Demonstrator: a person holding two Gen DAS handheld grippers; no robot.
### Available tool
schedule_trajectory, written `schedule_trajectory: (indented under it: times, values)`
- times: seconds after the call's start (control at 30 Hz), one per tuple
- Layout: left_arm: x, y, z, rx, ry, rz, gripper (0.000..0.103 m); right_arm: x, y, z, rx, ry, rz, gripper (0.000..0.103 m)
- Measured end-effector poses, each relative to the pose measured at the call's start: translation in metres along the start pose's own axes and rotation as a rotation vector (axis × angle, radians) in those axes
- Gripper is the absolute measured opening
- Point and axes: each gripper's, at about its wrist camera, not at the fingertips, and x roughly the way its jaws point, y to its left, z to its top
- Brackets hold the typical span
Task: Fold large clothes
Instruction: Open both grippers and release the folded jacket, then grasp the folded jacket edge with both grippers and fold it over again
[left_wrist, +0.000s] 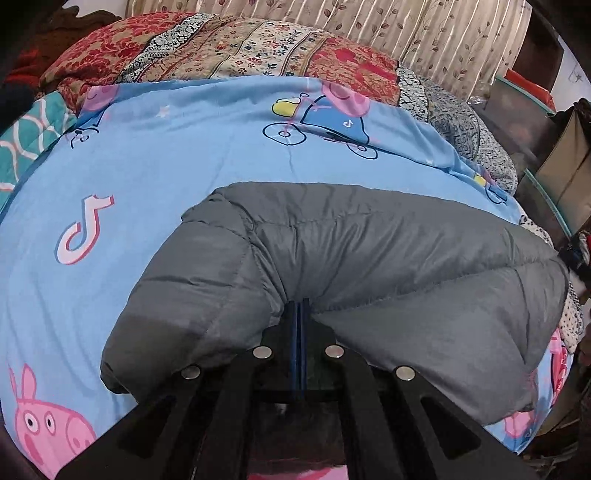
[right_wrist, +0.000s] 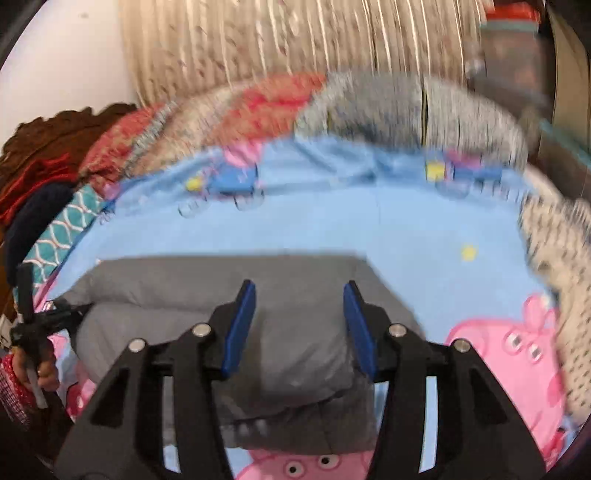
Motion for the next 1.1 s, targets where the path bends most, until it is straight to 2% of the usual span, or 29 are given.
schedule_trajectory:
  times: [0.13, 0.23, 0.33, 0.43, 0.57, 0.63, 0.7, 0.77, 0.87, 0.93, 1.0, 1.1]
  values:
    - [0.012, 0.005, 0.005, 0.030, 0.004, 0.021, 0.029, 0.016, -0.004, -0.053, 0.038, 0.045, 0.032, 0.048]
    - [0.022, 0.007, 0.001, 0.058, 0.002, 0.003, 0.029, 0.022, -0.011, -0.085, 0.101, 0.021, 0.053, 0.047]
    - [0.035, 0.007, -0.011, 0.086, -0.015, -0.024, 0.029, 0.036, -0.019, -0.100, 0.198, -0.003, 0.091, 0.046]
    - [0.044, 0.008, -0.020, 0.090, -0.020, -0.028, 0.029, 0.049, -0.019, -0.102, 0.203, -0.005, 0.087, 0.046]
    - [0.045, 0.003, -0.018, 0.100, -0.005, 0.006, 0.029, 0.054, -0.021, -0.098, 0.213, 0.017, 0.089, 0.046]
    - [0.036, 0.001, -0.013, 0.105, 0.024, 0.026, 0.029, 0.051, -0.017, -0.094, 0.190, 0.041, 0.070, 0.046]
    - [0.014, 0.006, -0.009, 0.084, 0.045, 0.003, 0.029, 0.041, -0.013, -0.088, 0.171, 0.058, 0.054, 0.047]
    - [-0.022, 0.014, -0.006, 0.067, -0.023, -0.030, 0.029, 0.025, -0.012, -0.085, 0.165, 0.055, 0.069, 0.051]
    - [-0.074, 0.039, 0.004, 0.022, -0.129, -0.049, 0.030, -0.012, -0.015, -0.084, 0.169, -0.003, 0.116, 0.058]
    - [-0.086, 0.060, 0.013, -0.025, -0.132, -0.050, 0.034, -0.038, -0.021, -0.077, 0.183, -0.065, 0.117, 0.072]
    - [-0.082, 0.077, 0.021, -0.069, -0.100, -0.063, 0.049, -0.056, -0.035, -0.067, 0.231, -0.119, 0.116, 0.081]
    - [-0.057, 0.095, 0.026, -0.113, -0.019, -0.076, 0.062, -0.054, -0.062, -0.056, 0.346, -0.121, 0.134, 0.086]
